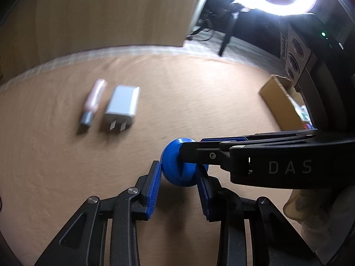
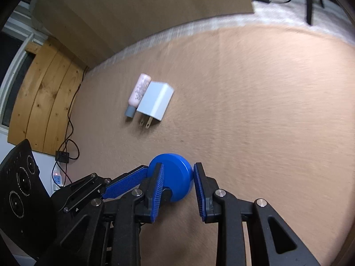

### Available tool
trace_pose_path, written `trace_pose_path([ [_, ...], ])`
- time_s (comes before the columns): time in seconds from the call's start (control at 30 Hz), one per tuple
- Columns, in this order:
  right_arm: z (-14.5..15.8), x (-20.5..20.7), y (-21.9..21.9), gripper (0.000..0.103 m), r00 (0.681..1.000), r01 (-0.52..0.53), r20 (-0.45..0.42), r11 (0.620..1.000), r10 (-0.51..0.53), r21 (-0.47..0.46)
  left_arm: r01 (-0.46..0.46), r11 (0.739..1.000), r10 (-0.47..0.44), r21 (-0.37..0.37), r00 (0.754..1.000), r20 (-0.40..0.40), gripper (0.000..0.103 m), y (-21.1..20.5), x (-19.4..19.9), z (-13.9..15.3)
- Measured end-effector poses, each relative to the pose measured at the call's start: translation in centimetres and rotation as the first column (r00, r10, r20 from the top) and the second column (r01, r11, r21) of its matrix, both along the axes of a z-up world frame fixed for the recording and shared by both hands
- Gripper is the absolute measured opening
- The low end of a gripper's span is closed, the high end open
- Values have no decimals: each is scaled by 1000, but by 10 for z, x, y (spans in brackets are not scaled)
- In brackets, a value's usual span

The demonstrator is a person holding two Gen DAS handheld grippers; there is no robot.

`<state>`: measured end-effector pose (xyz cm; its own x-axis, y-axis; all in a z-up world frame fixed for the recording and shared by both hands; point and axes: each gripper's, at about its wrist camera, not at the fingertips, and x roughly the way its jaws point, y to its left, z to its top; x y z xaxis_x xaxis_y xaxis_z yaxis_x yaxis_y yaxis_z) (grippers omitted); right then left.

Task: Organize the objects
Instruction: 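Carry the blue lid with both tools over the box and release it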

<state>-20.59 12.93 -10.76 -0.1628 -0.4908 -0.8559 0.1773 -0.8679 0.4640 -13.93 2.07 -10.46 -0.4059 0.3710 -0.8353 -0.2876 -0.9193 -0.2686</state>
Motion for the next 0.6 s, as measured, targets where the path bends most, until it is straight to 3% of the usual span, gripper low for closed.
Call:
trace_pose_path([
  [0.27,44,27,81,25,990,111,-86,994,-110,4,126,992,-125,14,990,-69,34,74,6,41],
  [0.6,82,70,202,25,951,278,-157,959,-267,55,342,938,-334,46,934,-126,34,210,17,79],
])
